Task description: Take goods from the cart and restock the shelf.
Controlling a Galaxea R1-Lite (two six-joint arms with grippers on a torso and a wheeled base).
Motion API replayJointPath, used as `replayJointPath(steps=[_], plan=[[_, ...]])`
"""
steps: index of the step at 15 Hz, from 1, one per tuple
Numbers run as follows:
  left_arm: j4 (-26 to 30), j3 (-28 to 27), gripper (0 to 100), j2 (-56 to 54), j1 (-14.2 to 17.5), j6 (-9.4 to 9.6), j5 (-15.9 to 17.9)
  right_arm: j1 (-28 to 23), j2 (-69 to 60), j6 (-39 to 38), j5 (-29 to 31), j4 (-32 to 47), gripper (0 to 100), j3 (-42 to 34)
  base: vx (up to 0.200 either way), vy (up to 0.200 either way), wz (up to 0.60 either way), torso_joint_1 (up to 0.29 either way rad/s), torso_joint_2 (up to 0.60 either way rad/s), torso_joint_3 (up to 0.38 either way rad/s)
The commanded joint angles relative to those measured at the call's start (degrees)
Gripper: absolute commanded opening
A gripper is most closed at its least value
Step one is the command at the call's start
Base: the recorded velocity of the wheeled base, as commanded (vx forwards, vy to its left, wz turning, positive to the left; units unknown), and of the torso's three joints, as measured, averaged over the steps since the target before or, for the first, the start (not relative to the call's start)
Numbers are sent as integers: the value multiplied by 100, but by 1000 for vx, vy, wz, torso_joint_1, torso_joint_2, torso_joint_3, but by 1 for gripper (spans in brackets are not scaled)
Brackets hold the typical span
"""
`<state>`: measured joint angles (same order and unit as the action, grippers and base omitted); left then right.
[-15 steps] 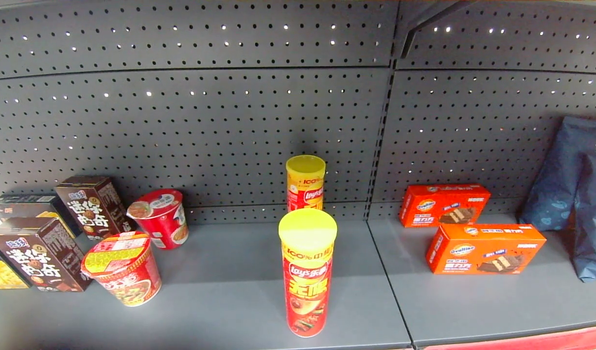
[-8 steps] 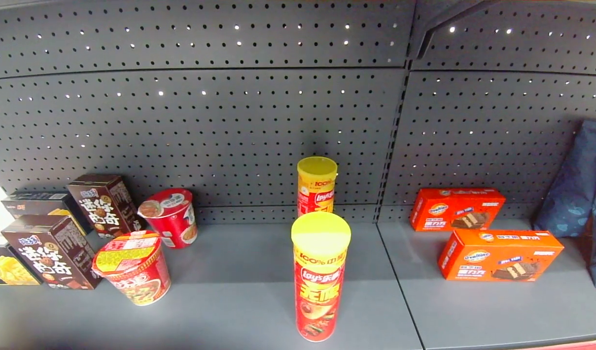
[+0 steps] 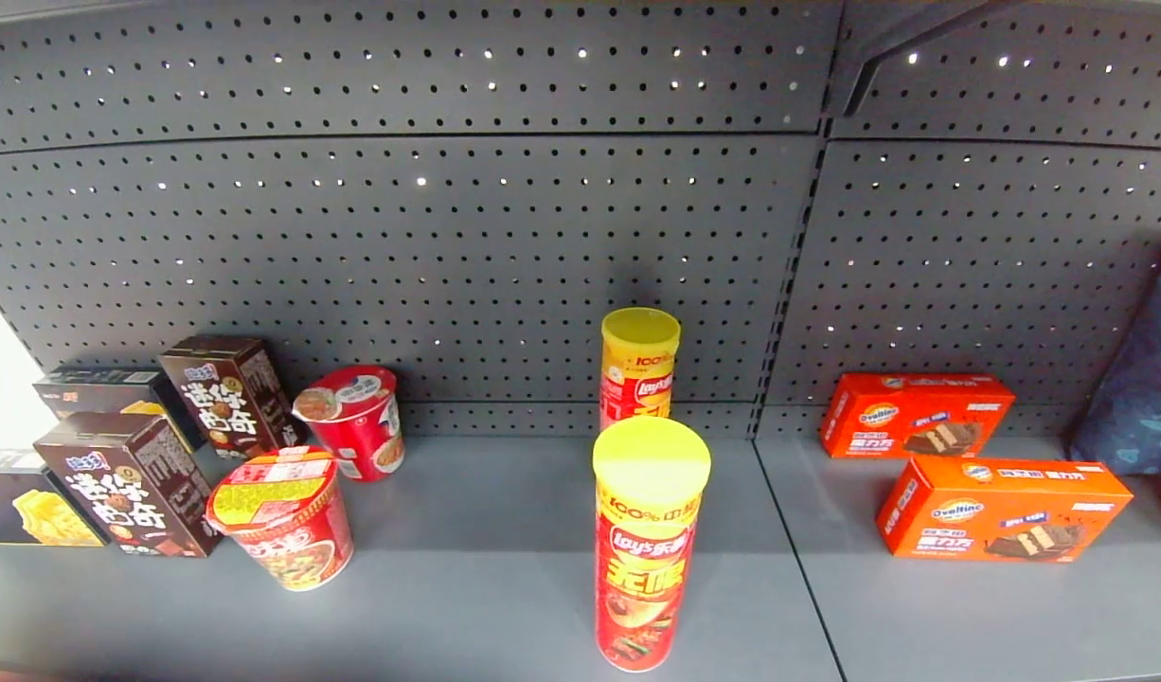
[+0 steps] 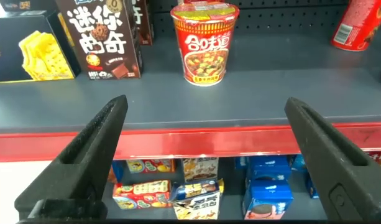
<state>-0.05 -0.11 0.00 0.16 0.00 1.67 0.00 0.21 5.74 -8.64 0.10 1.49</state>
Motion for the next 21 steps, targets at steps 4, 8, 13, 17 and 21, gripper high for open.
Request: replayJointPath(steps=[4,8,13,17,21], plan=[[-92,-103,100,0,2,44,44,-9,14,32,-6,-1,100,1,0,0,0,0,0,0],[479,-3575,100,2918,-130,984,2224,9,102,252,117,17,100,115,0,0,0,0,0,0],[409,-3698,100,5212,-1062,1723,2944,26,2352,67,-15,25,100,1715,0,0,0,0,0,0],[-1296,-3742,100,7673,-2319,1230,1969,193,3477,340,-76,-1,100,1741,0,0,0,0,0,0],[-2377,-3716,100,8974,-2749,1151,1160,272,4277,340,-67,-467,100,1372,0,0,0,0,0,0]])
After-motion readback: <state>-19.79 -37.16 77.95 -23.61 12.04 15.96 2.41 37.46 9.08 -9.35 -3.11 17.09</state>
